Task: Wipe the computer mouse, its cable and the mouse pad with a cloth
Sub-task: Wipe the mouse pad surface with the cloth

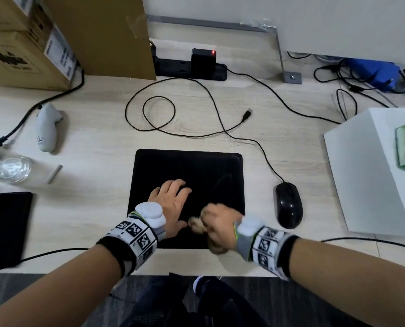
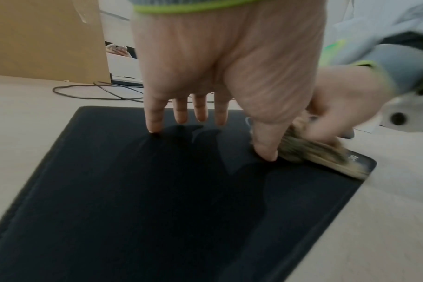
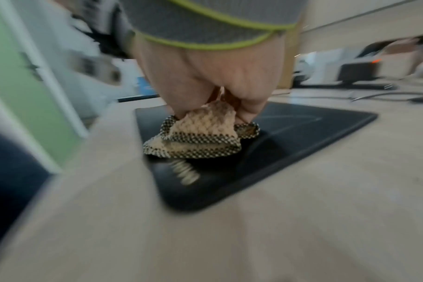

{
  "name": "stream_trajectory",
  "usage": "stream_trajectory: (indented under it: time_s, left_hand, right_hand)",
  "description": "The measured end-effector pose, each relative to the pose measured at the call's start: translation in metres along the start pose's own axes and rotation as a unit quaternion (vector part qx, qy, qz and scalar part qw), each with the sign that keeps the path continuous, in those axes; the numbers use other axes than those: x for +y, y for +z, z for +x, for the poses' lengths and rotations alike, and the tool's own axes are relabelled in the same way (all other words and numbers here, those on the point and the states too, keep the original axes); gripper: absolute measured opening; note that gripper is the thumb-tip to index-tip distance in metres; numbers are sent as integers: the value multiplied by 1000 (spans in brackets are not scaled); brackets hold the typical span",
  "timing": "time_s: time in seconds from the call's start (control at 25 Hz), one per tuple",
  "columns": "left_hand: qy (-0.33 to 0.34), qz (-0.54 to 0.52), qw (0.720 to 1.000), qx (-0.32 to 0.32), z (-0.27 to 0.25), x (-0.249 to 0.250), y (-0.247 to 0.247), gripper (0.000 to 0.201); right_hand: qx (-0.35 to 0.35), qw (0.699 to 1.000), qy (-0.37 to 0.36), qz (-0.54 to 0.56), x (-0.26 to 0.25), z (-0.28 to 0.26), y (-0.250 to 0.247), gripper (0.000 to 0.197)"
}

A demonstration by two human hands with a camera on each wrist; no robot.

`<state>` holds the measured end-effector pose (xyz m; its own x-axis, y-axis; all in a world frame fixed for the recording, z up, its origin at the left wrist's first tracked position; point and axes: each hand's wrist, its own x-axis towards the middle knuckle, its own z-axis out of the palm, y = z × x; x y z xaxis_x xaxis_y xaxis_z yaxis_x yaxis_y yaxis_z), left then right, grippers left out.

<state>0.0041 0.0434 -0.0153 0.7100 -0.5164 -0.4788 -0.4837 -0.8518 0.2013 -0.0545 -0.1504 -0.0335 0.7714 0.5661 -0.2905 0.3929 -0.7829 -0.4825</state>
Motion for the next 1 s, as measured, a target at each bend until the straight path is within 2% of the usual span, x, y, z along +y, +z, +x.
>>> stream_trajectory:
  time_s: [0.08,0.16,0.24,0.32,0.4,0.44,0.52,0.6,0.68,0.76,0.84,0.88,0.92,1.0]
  left_hand:
    - [-2,17,1000,-12,3,8,4,86]
    - [-15,32,999,-17,4,14,9,86]
    - [-22,39,999,-12,4,16,13,87]
    - [-25,39,999,-11,5,16,13,88]
    - [-29,33,999,-16,5,18,9,88]
    - [-29,25,999,-16,6,19,7,87]
    - [-30,-2,1000,-8,5,20,3,83]
    - [-32,-40,999,6,4,17,-1,75]
    - [-26,-40,999,-1,1,13,-3,70]
    - [-17,1,1000,-21,-2,14,-2,73]
    - [-17,32,999,-39,-3,21,2,82]
    - [-24,42,998,-43,-4,25,5,86]
    - [-32,50,997,-41,-4,28,7,89]
    - [-49,52,997,-37,-3,32,10,91]
  right_hand:
    - [-54,997,-48,-26,0,-15,9,31]
    - [-54,996,-54,-38,15,1,-9,32]
    - [-19,999,27,-36,38,35,-41,24]
    - [57,983,171,-37,64,74,-73,21]
    - [53,955,287,-47,74,96,-90,24]
    - [45,952,298,-50,71,97,-88,24]
    - [42,969,244,-28,53,77,-67,20]
    - [49,991,125,25,26,33,-30,20]
    - [16,1000,11,22,2,-12,3,26]
    - [-26,998,-58,-5,3,-33,21,37]
    - [-58,995,-85,-18,18,-29,15,41]
    - [-46,995,-86,-19,29,-20,6,37]
    - [-19,998,-65,-8,41,-6,-5,30]
    - [38,998,42,3,63,24,-35,17]
